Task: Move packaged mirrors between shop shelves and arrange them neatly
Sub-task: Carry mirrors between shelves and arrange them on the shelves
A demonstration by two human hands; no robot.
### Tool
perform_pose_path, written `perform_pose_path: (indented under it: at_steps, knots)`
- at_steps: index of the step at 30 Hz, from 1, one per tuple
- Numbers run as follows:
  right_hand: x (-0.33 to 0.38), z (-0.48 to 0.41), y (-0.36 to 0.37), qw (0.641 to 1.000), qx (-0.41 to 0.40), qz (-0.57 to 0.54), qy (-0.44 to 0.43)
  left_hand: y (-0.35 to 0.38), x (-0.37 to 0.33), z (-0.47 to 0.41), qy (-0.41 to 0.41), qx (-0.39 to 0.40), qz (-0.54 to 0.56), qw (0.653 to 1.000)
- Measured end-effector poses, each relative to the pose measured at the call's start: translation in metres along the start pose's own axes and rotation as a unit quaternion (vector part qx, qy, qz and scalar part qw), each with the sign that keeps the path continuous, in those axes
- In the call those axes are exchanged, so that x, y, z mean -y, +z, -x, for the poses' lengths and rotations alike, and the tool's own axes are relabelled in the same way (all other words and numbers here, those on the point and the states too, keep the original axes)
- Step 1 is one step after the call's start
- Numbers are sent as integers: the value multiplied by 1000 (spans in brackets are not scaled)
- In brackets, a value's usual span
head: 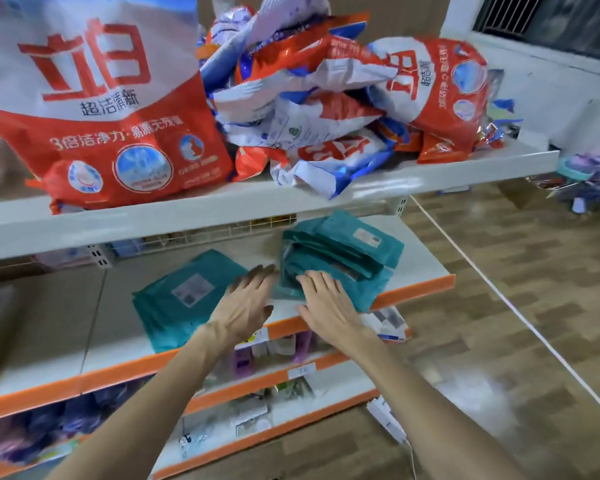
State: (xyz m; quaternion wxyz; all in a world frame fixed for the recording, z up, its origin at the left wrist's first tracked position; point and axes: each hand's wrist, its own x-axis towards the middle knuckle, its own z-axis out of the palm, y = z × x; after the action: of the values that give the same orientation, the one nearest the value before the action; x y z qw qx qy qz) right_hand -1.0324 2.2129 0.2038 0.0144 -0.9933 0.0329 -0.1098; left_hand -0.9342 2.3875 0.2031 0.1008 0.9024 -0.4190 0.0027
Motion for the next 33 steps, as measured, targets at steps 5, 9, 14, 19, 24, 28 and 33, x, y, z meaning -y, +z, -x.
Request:
perform_pose_path:
  at_steps: [5,9,14,19,24,28,33]
  knots:
    - [-34,-45,0,999,11,44,15,-5,8,-39,2,-45,-1,999]
    - [-71,-68,-1,998,7,47,33,1,35,-48,-22,-11,2,1000]
    - [-110,-97,17,989,73,38,121,6,58,-37,-115,44,-38,992]
    - [-156,-105,50,977,130,47,164,56,93,-9,-234,81,-73,966]
    - [-177,-118,68,965,161,-23,204,84,97,-6,-264,57,-69,960]
    - [-147,-114,71,975,104,43,190,82,85,-7,-233,40,-57,970]
    - [-115,-94,61,970,87,171,152,80,60,-11,-200,68,-76,975]
